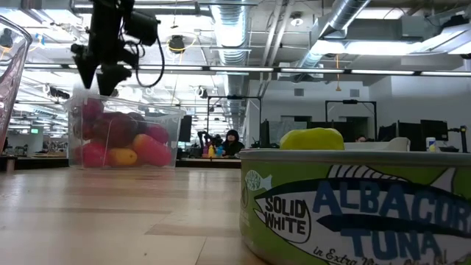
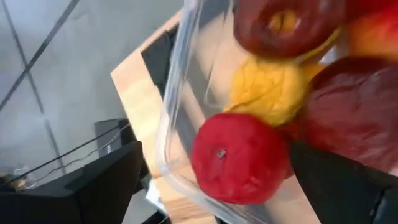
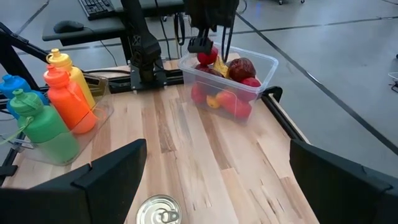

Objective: Pick & Place Food Item
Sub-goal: Put the green apple into the white bin

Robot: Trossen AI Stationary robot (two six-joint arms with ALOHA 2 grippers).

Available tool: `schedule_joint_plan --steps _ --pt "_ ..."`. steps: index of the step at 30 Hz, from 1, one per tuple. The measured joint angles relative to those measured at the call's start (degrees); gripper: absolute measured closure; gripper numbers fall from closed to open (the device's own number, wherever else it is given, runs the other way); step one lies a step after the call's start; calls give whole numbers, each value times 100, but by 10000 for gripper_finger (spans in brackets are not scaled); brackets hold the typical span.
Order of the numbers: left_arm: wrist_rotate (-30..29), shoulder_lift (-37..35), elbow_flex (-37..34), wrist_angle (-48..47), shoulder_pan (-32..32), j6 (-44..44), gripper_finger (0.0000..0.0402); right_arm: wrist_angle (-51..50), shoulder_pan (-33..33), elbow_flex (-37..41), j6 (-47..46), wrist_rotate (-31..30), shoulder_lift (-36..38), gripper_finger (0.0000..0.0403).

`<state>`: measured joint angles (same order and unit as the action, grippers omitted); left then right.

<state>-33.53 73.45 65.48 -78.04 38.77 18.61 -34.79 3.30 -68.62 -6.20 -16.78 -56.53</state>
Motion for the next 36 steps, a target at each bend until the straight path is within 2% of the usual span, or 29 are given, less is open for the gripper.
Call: schedule_joint_plan --steps 2,6,11,15,19,22,26,32,36 --pt "236 0 254 -14 -69 2 9 -31 31 0 -142 6 1 19" --pt "1080 -142 756 394 -322 4 5 -555 155 0 -654 24 26 19" --pt "2238 -649 888 2117 -806 265 9 -1627 320 130 -1588 23 -20 19" --pt "2928 -963 894 3596 -1314 580 16 -1604 654 745 -2237 40 -11 19" --pt "3422 -943 888 4658 -2247 -191 22 -1400 1113 1418 -2759 87 -11 19" --pt "3454 -705 750 5474 -3016 -741 22 -929 1404 1896 -3083 86 -17 19" --pt "3371 -169 383 6427 -3662 -1037 23 -543 1729 2304 -3442 86 -14 19" --pt "3442 1002 -161 7665 -4131 -1587 23 -377 2165 2544 -3781 16 -13 19" --pt "3547 1931 -254 8652 -4299 -1791 23 -345 2362 2544 -3900 -21 -13 19"
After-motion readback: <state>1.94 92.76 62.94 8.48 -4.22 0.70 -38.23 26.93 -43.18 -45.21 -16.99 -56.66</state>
